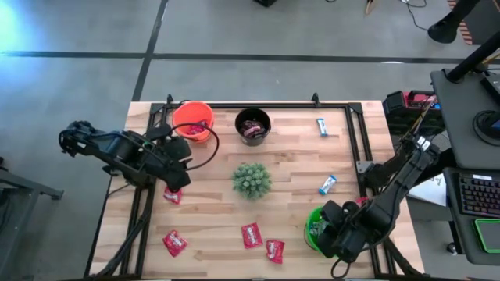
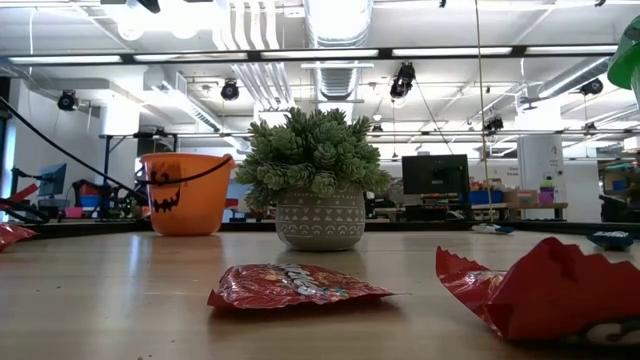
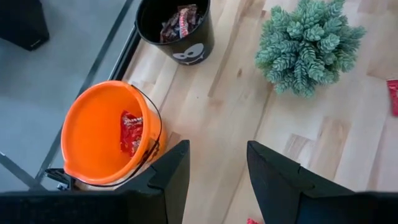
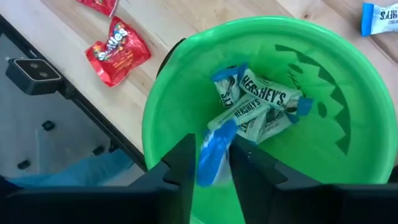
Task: Sort candy
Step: Put the blue chocolate into the green bucket, then put the red candy into the orange bucket
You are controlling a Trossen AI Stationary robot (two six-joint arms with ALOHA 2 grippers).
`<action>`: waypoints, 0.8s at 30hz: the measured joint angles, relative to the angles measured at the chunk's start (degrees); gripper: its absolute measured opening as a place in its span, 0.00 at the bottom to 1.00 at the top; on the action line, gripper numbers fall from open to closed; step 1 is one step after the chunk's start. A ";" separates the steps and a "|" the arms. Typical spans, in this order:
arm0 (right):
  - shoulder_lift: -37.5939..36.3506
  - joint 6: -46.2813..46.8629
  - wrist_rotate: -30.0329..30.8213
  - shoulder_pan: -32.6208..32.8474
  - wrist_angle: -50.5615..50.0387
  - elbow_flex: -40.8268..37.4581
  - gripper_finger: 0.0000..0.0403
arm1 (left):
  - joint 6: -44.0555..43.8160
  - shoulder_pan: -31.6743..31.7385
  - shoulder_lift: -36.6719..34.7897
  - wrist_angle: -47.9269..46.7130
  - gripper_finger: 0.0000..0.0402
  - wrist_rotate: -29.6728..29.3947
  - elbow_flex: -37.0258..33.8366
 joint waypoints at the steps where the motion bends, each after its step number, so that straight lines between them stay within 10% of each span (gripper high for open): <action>1: 0.03 -0.15 -0.03 0.00 0.01 0.00 0.23 | 0.00 0.00 0.01 0.00 0.35 0.08 0.00; 13: -0.20 -1.95 2.12 -0.69 2.18 0.00 0.41 | 0.01 0.00 0.19 -0.18 0.35 3.51 -0.12; 24: -0.17 -30.62 5.45 -9.51 17.54 0.00 0.46 | 0.01 0.00 0.29 0.05 0.35 4.84 -0.15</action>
